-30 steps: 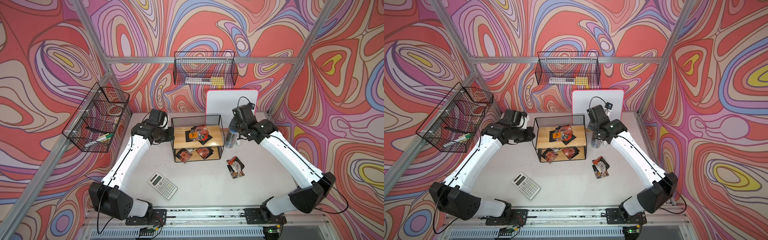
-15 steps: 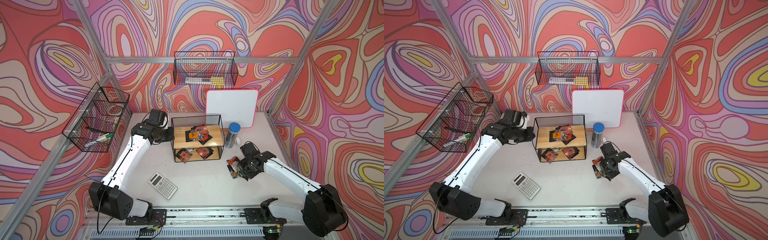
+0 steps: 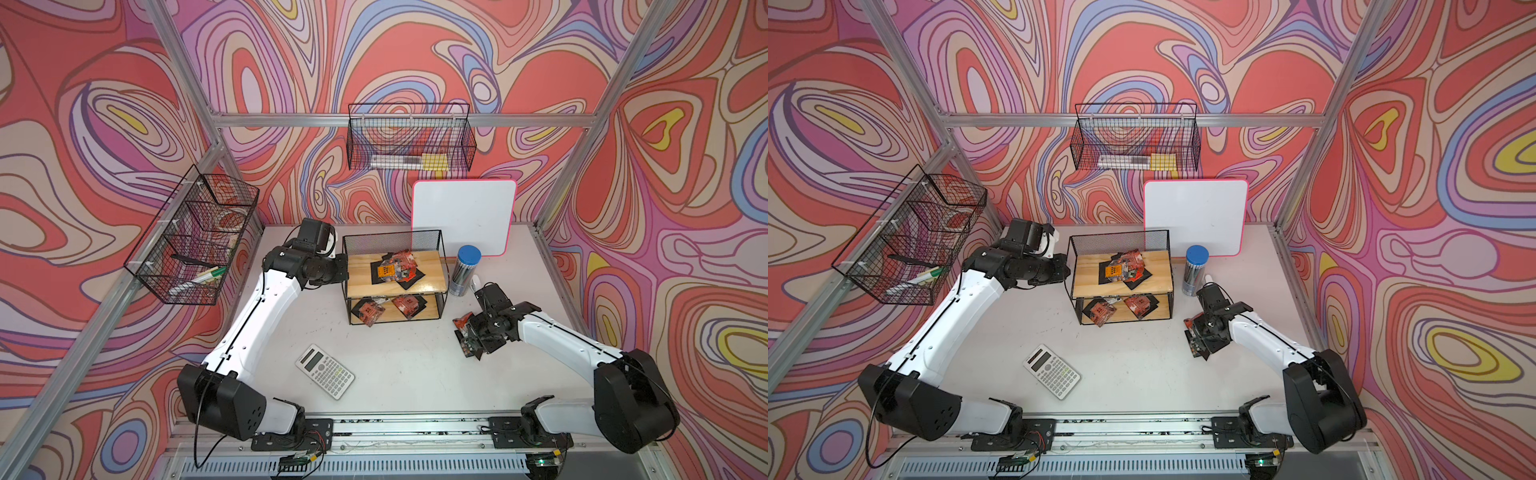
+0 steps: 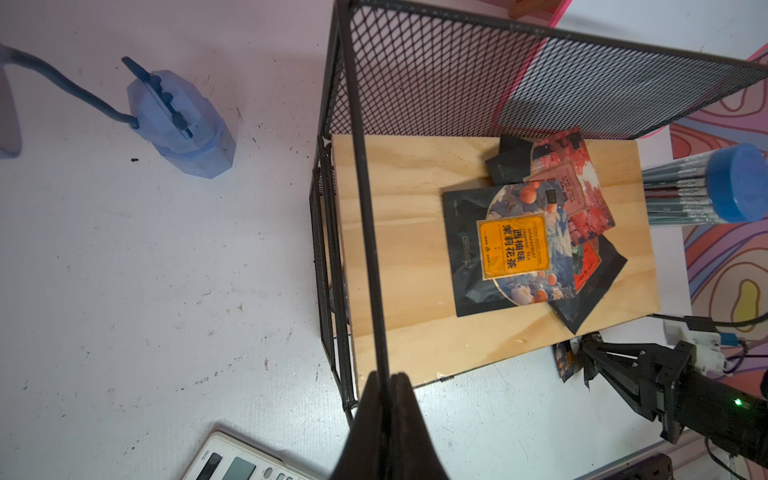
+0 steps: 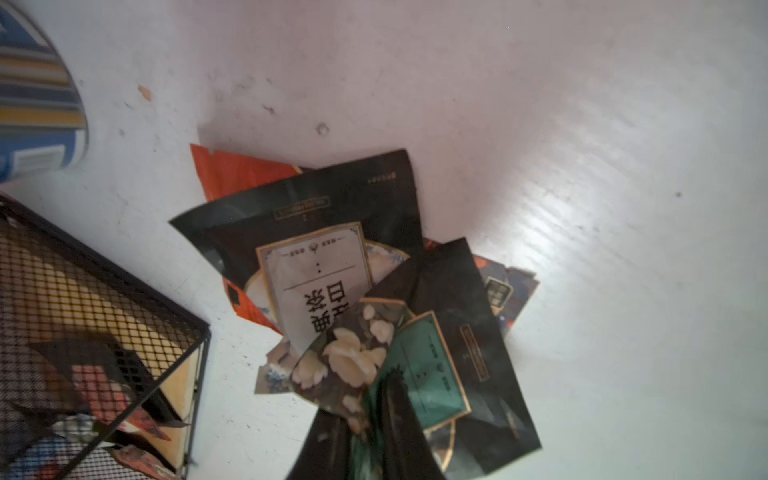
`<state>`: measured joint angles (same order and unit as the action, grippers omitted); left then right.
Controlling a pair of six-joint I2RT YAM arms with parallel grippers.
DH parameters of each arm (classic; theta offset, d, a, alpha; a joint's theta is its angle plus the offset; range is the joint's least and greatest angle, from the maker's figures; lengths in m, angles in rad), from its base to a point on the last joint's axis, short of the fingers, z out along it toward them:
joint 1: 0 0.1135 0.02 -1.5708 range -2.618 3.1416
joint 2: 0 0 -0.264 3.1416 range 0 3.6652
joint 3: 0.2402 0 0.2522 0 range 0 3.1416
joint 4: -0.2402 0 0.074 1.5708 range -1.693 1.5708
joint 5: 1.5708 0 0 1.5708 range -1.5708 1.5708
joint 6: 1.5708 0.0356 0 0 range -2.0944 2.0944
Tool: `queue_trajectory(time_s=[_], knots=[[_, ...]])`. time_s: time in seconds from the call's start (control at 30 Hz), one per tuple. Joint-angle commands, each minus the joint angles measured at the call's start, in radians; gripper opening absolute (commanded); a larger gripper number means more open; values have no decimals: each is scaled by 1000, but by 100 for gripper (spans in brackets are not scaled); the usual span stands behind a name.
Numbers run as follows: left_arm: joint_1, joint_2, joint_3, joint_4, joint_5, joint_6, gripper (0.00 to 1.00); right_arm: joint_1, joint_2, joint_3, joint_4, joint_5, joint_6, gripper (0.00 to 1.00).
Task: Remove the tea bags from the shelf
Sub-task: Place the tea bag at the center of the board.
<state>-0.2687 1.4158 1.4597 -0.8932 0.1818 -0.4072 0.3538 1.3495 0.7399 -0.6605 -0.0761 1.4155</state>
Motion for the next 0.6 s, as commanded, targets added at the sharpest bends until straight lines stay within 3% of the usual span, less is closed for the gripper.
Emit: queue_trajectory(time_s=[0.0,0.1,0.3,0.57], knots=[[0,12,22,-20,-15,13,0,-5,7,11,8,-7,-8,27],[0,15,22,-20,-15,14,0,-5,-5,9,5,-3,-7,34],[0,23,27,-16,-10,11,0,-5,-20,36,-13,14,-15,37],[0,28,28,-15,-8,11,0,-4,-50,226,-170,160,-121,58]])
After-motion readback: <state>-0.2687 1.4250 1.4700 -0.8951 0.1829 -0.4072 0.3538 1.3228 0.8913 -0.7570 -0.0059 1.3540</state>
